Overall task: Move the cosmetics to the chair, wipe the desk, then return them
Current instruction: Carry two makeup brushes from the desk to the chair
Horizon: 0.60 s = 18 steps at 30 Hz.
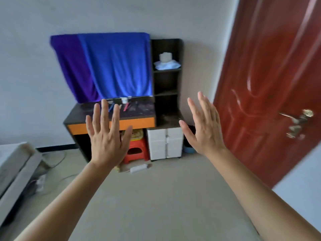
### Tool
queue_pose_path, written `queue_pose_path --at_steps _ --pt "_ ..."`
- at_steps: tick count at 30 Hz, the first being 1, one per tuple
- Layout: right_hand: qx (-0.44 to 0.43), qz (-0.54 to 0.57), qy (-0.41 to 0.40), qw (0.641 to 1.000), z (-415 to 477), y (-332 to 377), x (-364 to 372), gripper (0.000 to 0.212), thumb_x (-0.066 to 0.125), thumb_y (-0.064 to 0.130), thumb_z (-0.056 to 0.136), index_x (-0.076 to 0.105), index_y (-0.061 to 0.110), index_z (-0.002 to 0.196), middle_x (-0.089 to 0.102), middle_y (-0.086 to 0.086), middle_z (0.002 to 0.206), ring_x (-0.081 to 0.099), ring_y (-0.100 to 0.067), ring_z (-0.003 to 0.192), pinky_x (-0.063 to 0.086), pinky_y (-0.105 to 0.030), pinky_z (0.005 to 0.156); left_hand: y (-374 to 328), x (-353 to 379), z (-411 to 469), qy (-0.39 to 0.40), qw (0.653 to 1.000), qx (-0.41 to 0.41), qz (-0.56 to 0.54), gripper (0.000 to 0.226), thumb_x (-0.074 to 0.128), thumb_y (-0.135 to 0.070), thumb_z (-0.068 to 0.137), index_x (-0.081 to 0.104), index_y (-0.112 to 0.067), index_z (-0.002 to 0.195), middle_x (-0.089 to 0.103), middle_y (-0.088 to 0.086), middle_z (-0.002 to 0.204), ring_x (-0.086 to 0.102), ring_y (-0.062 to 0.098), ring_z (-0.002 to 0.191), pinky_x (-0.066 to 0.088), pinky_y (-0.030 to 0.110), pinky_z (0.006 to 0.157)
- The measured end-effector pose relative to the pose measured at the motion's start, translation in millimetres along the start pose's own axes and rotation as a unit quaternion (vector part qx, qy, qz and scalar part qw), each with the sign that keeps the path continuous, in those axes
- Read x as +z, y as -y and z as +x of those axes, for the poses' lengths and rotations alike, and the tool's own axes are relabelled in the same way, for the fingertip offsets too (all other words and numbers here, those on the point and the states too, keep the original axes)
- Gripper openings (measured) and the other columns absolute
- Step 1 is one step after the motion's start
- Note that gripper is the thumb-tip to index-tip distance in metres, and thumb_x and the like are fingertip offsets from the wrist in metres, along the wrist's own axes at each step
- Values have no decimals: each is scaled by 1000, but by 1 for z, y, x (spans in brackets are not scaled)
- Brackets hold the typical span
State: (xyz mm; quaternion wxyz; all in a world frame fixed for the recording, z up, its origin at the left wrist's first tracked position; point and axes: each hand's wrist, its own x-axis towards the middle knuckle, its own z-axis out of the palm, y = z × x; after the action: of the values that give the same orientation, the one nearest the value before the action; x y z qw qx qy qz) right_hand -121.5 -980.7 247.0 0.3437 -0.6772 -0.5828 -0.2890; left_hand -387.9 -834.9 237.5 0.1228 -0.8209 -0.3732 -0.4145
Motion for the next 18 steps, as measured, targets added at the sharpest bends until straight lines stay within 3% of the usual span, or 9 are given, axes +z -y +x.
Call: queue_pose_path --at_steps 7,18 --pt "-54 58 59 995 100 112 159 68 52 45 100 31 14 157 19 -19 166 23 -36 152 27 -58 117 179 2 31 49 996 -65 47 68 35 -51 99 27 -15 156 9 17 165 7 36 153 13 63 118" --pt "-21 102 108 989 176 137 329 68 50 47 101 27 18 158 23 -17 164 26 -33 151 33 -55 116 295 101 94 113 986 -122 27 70 29 -55 98 22 -18 157 5 12 166 0 30 154 8 57 122"
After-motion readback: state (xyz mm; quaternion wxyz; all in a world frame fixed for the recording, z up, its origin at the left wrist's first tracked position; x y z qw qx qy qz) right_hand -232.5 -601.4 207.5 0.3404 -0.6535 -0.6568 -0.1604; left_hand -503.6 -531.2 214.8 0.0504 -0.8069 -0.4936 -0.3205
